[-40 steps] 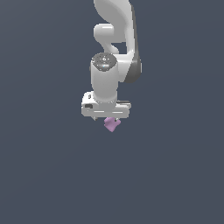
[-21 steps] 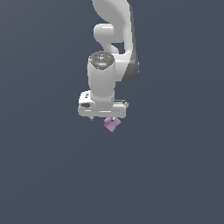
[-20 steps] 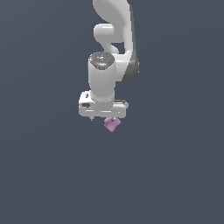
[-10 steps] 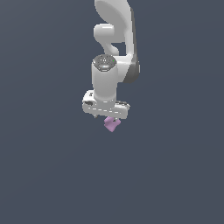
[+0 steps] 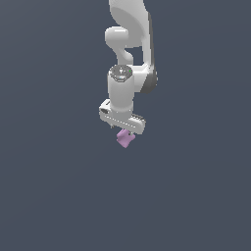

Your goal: Pick up the object and move it to a goal position.

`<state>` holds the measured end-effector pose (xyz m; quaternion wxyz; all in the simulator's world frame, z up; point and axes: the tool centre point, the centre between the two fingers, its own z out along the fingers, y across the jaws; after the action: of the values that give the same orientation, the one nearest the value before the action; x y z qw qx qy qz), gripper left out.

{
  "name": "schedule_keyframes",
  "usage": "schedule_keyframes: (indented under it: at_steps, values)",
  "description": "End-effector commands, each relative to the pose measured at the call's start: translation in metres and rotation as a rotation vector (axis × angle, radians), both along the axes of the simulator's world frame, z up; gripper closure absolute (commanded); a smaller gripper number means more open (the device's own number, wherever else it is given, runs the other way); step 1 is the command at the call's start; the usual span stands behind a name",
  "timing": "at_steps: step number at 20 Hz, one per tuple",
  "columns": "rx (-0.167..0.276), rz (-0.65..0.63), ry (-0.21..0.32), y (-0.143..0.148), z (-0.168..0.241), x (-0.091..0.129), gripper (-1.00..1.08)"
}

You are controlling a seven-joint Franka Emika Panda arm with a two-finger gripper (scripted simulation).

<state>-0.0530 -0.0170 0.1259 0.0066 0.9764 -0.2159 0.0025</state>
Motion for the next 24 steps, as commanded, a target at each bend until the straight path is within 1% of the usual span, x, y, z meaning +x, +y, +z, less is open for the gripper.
schedule_keyframes:
  at_steps: [1,7,12,20,24]
  values:
    - [0.004,-0.064,0.0,0.003,-0.006,-0.008,-0.92]
    - [0.011,-0.176,0.0,0.008,-0.015,-0.023,-0.92]
    - [0.013,-0.23,0.0,0.01,-0.019,-0.03,-0.92]
    - [0.014,-0.243,0.001,0.01,-0.022,-0.032,-0.92]
    - [0.014,-0.245,0.001,0.01,-0.033,-0.032,-0.92]
